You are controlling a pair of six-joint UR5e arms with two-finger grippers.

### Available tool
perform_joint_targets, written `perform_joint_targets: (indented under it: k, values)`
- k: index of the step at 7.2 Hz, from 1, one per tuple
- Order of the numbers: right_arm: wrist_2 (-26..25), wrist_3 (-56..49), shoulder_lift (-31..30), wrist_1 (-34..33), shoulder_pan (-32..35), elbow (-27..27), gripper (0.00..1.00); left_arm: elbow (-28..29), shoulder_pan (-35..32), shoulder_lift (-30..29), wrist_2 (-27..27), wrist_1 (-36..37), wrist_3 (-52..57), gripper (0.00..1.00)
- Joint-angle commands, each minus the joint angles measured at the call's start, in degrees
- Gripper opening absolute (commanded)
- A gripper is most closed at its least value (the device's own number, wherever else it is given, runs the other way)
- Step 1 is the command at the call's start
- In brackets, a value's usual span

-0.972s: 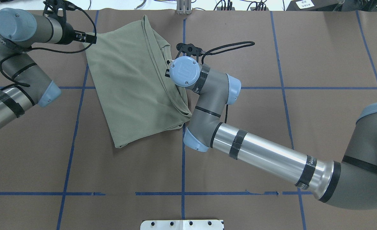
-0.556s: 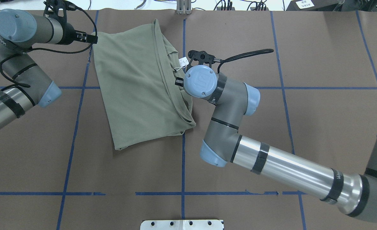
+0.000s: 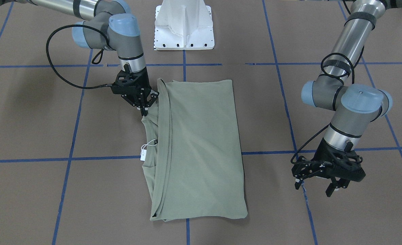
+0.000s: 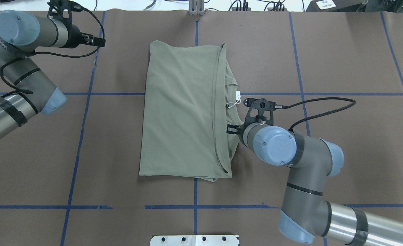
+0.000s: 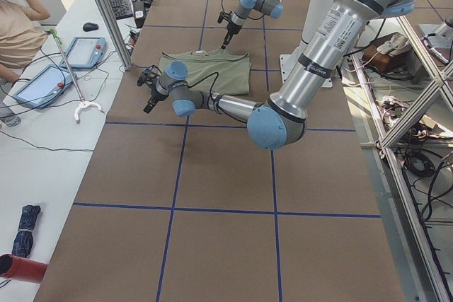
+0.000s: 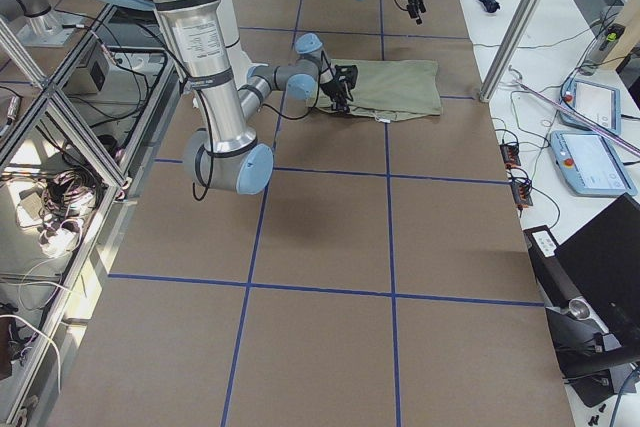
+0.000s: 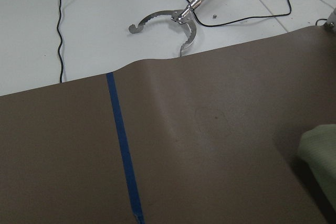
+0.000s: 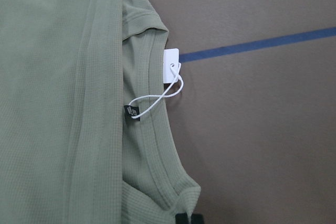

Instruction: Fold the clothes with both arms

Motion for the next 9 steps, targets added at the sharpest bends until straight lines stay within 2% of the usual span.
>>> perform_joint_targets:
  k: [1,2,3,5,7,9]
  values:
    - [-0.6,-0.3,-3.7,-0.1,-1.1,2.9,0.71,-0.1,0.2,0.0,0.0,-0.1,-0.2,1.00]
    - [0.1,-0.9,-3.1,-0.2,-1.2,3.2,1.00,-0.1,0.2,-0.1,-0.1,-0.1,-0.2,1.00]
    - [3.0,-2.9,-1.7,-1.9,-1.2,3.0,1.00,-0.2,0.2,-0.1,-0.1,-0.1,-0.2,1.00]
    - [7.0,-7.5,6.3,-13.2,-1.0,2.9,1.00,-0.2,0.2,-0.1,-0.1,-0.1,-0.4,1.00]
    - [12.3,-16.1,7.3,-18.8,-1.8,3.3,1.00,-0.2,0.2,-0.1,-0.1,-0.1,-0.5,1.00]
    - [12.2,-20.1,6.8,-20.7,-5.4,2.7,1.00,-0.2,0.6,-0.1,0.0,-0.2,-0.5,1.00]
